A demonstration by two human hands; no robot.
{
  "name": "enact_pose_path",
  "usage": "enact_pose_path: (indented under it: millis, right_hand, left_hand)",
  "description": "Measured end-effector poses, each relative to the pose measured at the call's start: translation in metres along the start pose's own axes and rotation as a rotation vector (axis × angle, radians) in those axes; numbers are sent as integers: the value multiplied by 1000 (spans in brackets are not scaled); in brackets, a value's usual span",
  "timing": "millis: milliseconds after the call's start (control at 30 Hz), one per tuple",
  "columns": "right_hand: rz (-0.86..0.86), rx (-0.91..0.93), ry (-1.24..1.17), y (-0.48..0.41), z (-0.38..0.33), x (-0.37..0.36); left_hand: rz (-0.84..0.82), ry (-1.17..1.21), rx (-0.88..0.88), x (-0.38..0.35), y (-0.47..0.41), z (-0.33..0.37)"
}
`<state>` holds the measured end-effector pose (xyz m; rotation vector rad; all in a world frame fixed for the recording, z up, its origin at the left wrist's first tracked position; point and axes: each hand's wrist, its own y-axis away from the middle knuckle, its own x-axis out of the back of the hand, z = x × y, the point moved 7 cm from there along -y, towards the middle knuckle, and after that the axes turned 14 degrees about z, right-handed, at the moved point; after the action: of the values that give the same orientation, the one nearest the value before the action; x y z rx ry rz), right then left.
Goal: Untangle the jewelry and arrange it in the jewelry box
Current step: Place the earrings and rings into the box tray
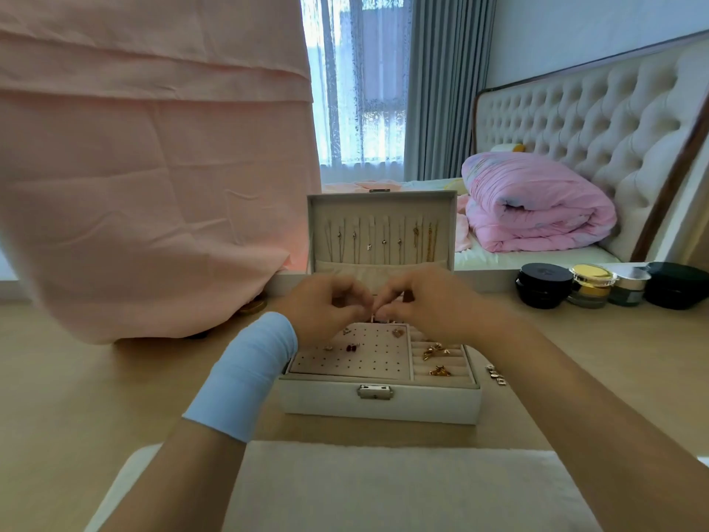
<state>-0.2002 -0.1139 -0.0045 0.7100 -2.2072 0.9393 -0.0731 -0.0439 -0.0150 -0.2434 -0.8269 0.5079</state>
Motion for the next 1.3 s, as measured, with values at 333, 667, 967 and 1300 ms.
enact_pose_path:
  millis: [333, 667, 967, 1300]
  right_hand:
    - [309, -143, -423, -3, 3, 6]
    - [357, -148, -492, 3, -5, -1]
    - [461, -142, -384, 7, -10, -2]
    - [345, -442, -501, 13, -2, -14]
  left_hand:
    - [69, 328, 28, 15, -5, -1]
    - [97, 360, 73, 22, -4, -6]
    - [149, 316, 44, 28, -6, -9]
    - [153, 145, -45, 29, -3, -3]
